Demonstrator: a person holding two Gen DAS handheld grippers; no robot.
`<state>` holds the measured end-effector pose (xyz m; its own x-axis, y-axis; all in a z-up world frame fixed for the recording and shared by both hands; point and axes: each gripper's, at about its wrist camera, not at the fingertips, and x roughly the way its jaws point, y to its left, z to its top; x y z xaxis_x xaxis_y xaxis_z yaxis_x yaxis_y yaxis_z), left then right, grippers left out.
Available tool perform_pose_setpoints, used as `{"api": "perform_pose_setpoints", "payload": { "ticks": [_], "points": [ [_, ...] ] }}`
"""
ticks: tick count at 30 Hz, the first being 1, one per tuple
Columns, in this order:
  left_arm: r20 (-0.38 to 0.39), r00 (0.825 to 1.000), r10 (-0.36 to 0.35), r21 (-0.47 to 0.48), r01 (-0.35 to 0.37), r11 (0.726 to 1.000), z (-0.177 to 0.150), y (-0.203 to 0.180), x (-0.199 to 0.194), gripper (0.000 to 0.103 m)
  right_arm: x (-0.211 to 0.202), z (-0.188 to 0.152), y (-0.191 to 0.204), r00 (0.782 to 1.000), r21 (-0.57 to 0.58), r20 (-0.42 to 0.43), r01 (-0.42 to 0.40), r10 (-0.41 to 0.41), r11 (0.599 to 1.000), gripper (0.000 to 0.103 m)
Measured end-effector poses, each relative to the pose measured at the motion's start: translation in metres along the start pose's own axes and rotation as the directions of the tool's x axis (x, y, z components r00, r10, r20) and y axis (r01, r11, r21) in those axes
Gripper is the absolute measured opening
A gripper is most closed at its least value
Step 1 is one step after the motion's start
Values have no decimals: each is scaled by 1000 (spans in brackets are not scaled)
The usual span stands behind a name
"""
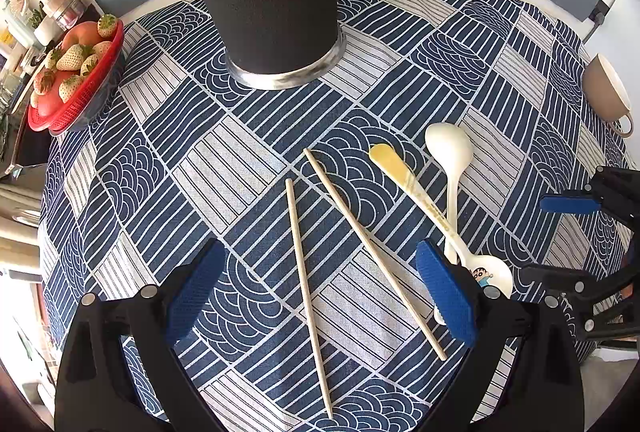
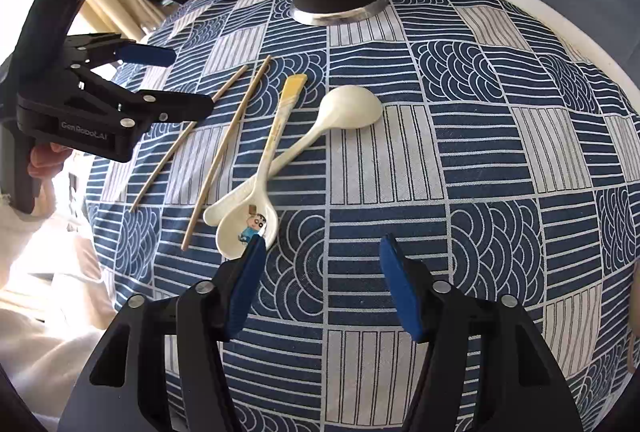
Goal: Organize utensils
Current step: 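Move the right tool to the cartoon-printed white spoon and close on its bowl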
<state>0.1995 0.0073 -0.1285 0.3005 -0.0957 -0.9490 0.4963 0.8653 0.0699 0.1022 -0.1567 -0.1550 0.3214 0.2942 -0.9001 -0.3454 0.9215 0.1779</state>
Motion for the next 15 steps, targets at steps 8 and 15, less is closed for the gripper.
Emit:
{"api": "perform_pose_setpoints", "payload": {
  "ticks": [8,15],
  "points": [
    [-5,1000,6,2,-6,1000,5,4,1,94,14,7,27,1000,-35,-19,-10,9,999,66],
    [-10,1000,10,-9,-10,1000,5,11,1,94,34,12,53,996,-141,-63,50,-60,989,37]
  ]
}}
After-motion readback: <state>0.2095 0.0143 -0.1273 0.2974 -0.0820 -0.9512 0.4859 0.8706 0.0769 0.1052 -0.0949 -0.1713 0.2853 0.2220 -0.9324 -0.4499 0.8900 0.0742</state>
